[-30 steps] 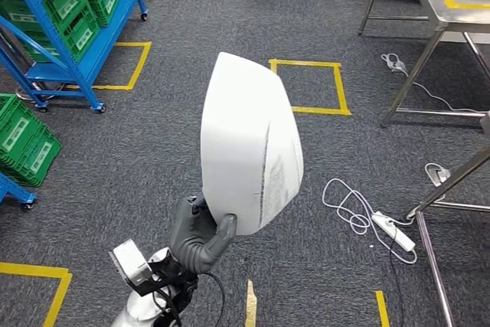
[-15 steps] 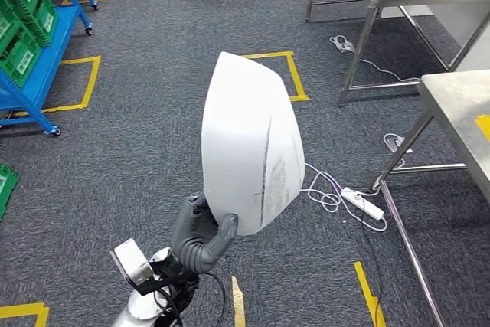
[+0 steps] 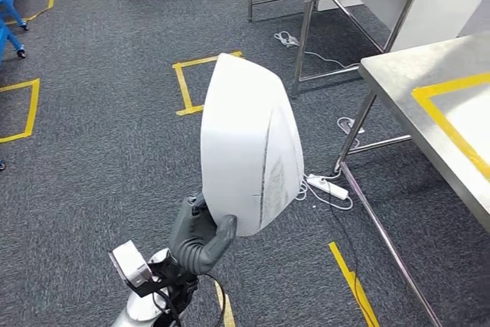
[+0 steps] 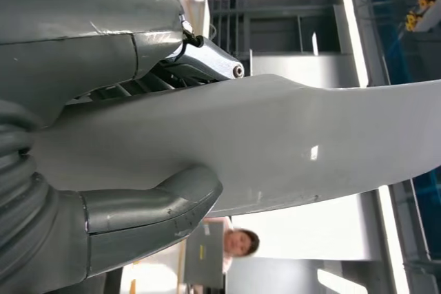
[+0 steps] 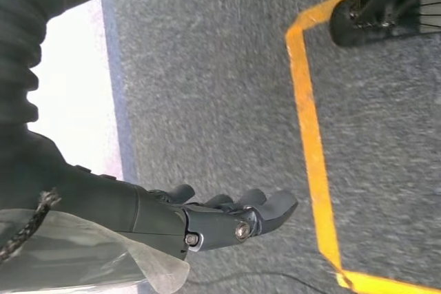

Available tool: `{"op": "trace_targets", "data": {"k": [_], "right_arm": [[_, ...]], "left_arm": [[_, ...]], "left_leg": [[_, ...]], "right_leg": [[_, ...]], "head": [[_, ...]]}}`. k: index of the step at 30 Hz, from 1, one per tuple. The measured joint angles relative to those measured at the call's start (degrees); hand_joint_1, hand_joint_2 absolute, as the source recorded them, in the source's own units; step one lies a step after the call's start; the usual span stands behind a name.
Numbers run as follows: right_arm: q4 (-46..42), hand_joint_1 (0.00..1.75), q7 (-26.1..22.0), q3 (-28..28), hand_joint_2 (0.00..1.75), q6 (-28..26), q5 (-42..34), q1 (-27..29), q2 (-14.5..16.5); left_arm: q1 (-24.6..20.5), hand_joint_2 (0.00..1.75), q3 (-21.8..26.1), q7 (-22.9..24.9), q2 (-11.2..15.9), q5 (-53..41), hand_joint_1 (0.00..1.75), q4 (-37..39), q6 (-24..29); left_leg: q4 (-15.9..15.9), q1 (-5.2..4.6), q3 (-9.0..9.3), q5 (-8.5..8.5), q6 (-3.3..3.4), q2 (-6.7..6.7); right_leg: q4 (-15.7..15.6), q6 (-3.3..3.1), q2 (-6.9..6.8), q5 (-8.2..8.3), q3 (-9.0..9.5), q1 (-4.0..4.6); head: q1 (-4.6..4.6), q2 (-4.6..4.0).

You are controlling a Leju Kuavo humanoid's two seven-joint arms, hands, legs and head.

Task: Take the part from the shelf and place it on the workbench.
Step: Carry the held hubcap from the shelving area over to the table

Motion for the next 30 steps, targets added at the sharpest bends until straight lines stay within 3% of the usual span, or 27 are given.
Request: {"op": "trace_targets", "data": {"k": [2,3,5,6,7,9,11,12,14,16,18,20,21,22,24,26,28,30], "right_arm": [[0.0,0.00,0.1,0.0,1.75,0.0,0.0,-0.1,0.0],[0.0,0.00,0.1,0.0,1.75,0.0,0.0,-0.2,0.0],[0.0,0.00,0.1,0.0,1.75,0.0,0.0,-0.3,0.0],[0.0,0.00,0.1,0.0,1.75,0.0,0.0,-0.2,0.0],[0.0,0.00,0.1,0.0,1.75,0.0,0.0,-0.1,0.0],[0.0,0.00,0.1,0.0,1.75,0.0,0.0,0.0,0.0],[0.0,0.00,0.1,0.0,1.75,0.0,0.0,-0.1,0.0],[0.0,0.00,0.1,0.0,1.75,0.0,0.0,-0.2,-0.1],[0.0,0.00,0.2,0.0,1.75,0.0,0.0,-0.2,-0.1],[0.0,0.00,0.2,-0.1,1.75,0.0,0.0,-0.1,-0.1],[0.0,0.00,0.3,-0.1,1.75,0.0,0.1,-0.1,-0.1],[0.0,0.00,0.3,-0.1,1.75,0.0,0.1,-0.3,-0.1],[0.0,0.00,0.3,-0.1,1.75,0.0,0.1,-0.3,-0.1],[0.0,0.00,0.3,-0.1,1.75,0.0,0.1,-0.2,-0.1],[0.0,0.00,0.3,-0.1,1.75,0.1,0.1,-0.2,-0.1],[0.0,0.00,0.2,-0.1,1.75,0.2,0.3,-0.3,-0.1],[0.0,0.00,0.1,-0.1,1.75,0.3,0.4,-0.3,-0.1],[0.0,0.00,0.1,-0.1,1.75,0.4,0.5,-0.2,-0.1]], "left_arm": [[0.0,1.75,0.0,0.0,0.0,0.0,1.75,0.0,0.0],[0.0,1.75,0.0,0.0,0.0,0.0,1.75,0.0,-0.1],[0.1,1.75,0.0,0.0,0.0,0.1,1.75,0.0,-0.1],[0.1,1.75,0.0,0.0,0.0,0.1,1.75,0.0,-0.1],[0.1,1.75,0.0,0.0,0.0,0.1,1.75,0.0,-0.1],[0.1,1.75,0.0,0.0,0.0,0.1,1.75,0.0,-0.1],[0.1,1.75,0.0,0.0,0.0,0.2,1.75,0.0,-0.1],[0.1,1.75,0.0,0.1,0.0,0.2,1.75,0.0,-0.1],[0.0,1.75,0.0,0.1,0.0,0.3,1.75,0.0,-0.1],[-0.1,1.75,0.0,0.1,0.0,0.4,1.75,0.0,-0.1],[-0.1,1.75,0.0,0.1,0.1,0.4,1.75,0.0,-0.1],[0.1,1.75,0.0,0.1,0.1,0.4,1.75,0.0,-0.1],[0.2,1.75,0.0,0.1,0.2,0.4,1.75,0.0,-0.1],[0.2,1.75,0.0,0.1,0.2,0.4,1.75,0.0,-0.1],[0.2,1.75,0.0,0.1,0.2,0.4,1.75,0.0,-0.1],[0.1,1.75,0.0,0.1,0.2,0.2,1.75,0.0,0.0],[0.1,1.75,-0.1,0.1,0.2,-0.1,1.75,0.0,0.3],[0.1,1.75,-0.1,0.2,0.1,-0.3,1.75,0.0,0.6]], "left_leg": [[-0.5,0.04,0.09,0.31,0.36,1.99],[-0.6,-0.01,0.01,0.31,0.46,2.87],[-0.5,-0.07,-0.14,0.27,0.49,4.49],[-0.5,-0.07,-0.17,0.24,0.46,5.21],[-0.5,-0.05,-0.17,0.19,0.38,5.95],[-0.3,0.02,-0.07,-0.06,0.00,7.38],[0.1,-0.21,0.02,-0.51,-0.68,8.53],[0.2,-0.35,0.08,-0.65,-1.01,9.00],[0.3,-0.37,0.24,-0.74,-1.54,9.88],[1.2,0.00,0.11,-1.66,-2.21,8.79],[6.2,0.31,-1.87,-4.82,-2.69,5.73],[14.1,0.34,-5.48,-8.34,-2.73,3.94],[16.7,0.33,-6.80,-8.95,-2.65,3.70],[17.3,0.32,-7.26,-8.38,-2.50,3.55],[12.2,0.31,-5.24,-4.35,-1.93,2.72],[4.8,0.39,-2.18,-0.93,-1.27,-0.07],[1.6,0.37,-1.03,-0.44,-1.08,-1.84],[0.9,0.38,-0.90,-0.35,-0.91,-0.86]], "right_leg": [[5.0,0.37,-3.80,-3.06,-2.52,0.12],[8.5,0.63,-5.00,-4.92,-4.19,0.10],[14.3,1.11,-5.71,-7.27,-6.86,-0.10],[15.2,1.33,-5.85,-7.26,-7.15,-0.23],[14.5,1.54,-6.05,-6.48,-6.55,-0.38],[7.8,1.90,-7.49,-3.23,-2.45,-0.66],[0.9,1.55,-9.58,-1.23,1.82,-0.53],[-0.7,1.14,-10.09,-1.01,2.77,-0.39],[-0.9,0.09,-9.21,-1.06,2.68,-0.14],[-0.9,-0.75,-8.09,-0.90,2.65,-0.18],[-1.1,-1.44,-6.87,-0.75,2.72,-0.34],[-1.1,-1.75,-5.45,-0.75,2.68,-0.24],[-1.0,-1.80,-4.66,-0.74,2.69,-0.17],[-1.0,-1.82,-3.82,-0.72,2.71,-0.10],[-1.0,-1.78,-2.10,-0.68,2.81,-0.02],[-0.9,-1.54,-0.56,-0.60,2.70,-0.01],[-0.8,-0.95,0.65,-0.36,2.11,-0.18],[-0.9,-0.17,1.65,-0.08,1.48,-0.42]], "head": [[0.35,0.00],[0.50,0.00],[0.51,-0.01],[0.52,-0.01],[0.53,-0.01],[0.54,0.00],[0.53,0.00],[0.47,0.00],[0.36,-0.01],[0.34,-0.01],[0.15,-0.01],[0.03,0.00],[0.03,0.00],[0.03,0.00],[0.03,0.00],[0.06,0.00],[0.08,0.00],[0.06,0.00]]}}
